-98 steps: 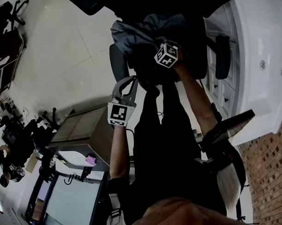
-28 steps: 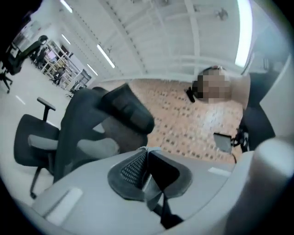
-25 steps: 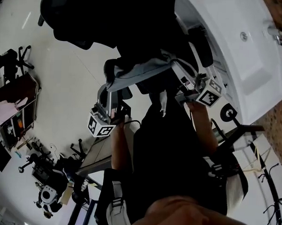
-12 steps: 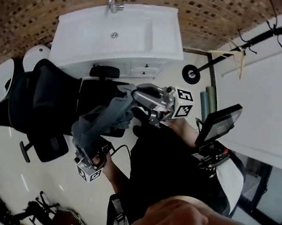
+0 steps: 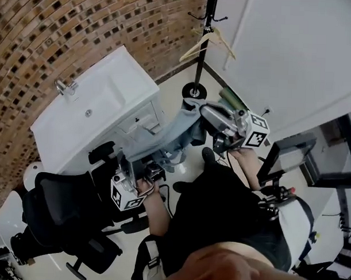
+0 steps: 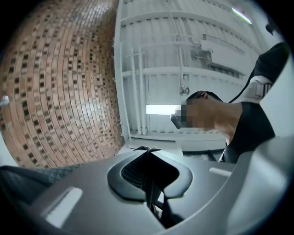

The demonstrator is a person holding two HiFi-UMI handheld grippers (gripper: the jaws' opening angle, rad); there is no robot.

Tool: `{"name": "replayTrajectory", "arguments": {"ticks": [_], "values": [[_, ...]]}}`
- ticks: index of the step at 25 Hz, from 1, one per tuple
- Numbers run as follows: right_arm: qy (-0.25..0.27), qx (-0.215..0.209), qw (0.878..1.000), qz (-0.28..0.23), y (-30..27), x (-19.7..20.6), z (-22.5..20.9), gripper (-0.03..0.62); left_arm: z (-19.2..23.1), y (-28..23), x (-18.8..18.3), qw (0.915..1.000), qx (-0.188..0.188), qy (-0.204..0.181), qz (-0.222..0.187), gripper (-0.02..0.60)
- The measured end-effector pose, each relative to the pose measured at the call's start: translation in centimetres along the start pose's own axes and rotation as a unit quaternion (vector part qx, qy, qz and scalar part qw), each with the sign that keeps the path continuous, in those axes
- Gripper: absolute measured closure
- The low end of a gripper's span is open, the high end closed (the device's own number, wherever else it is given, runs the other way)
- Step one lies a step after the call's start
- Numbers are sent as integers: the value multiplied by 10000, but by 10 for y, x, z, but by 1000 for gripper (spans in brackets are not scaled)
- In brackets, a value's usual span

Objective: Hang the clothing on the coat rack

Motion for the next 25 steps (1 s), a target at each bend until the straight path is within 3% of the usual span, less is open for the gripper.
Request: {"name": "replayTrajectory", "arguments": {"ticks": [5,8,10,14,19,25], "values": [[999,679,9895,-792,70,-84,25,576,-2,-78,69,9945,659,818,11,568],[1309,904,9825,-964,97,-113,23,576,-3,-109,108,9899,702,1232,75,568],[1292,960,9817,-1015,108,-121,11,576,-2,-118,126,9893,619,1314,162,568],[940,902,9851,-1120,117,-130,-42,576,13,-130,150,9921,400,1120,401,568],[500,477,9881,-1375,117,-157,-130,576,35,-167,184,9958,140,609,671,568],[609,47,9874,-1458,127,-198,-204,576,49,-214,233,9955,316,-132,881,568]]}}
Point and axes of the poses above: the fingertips, and each gripper's own axes: y backward along the fingers, z to its left, x out of its underside, the point moved 8 cm from there along y, backward along the fingers, and after that the axes turned 6 degrees about -x, right-handed, at the moved point
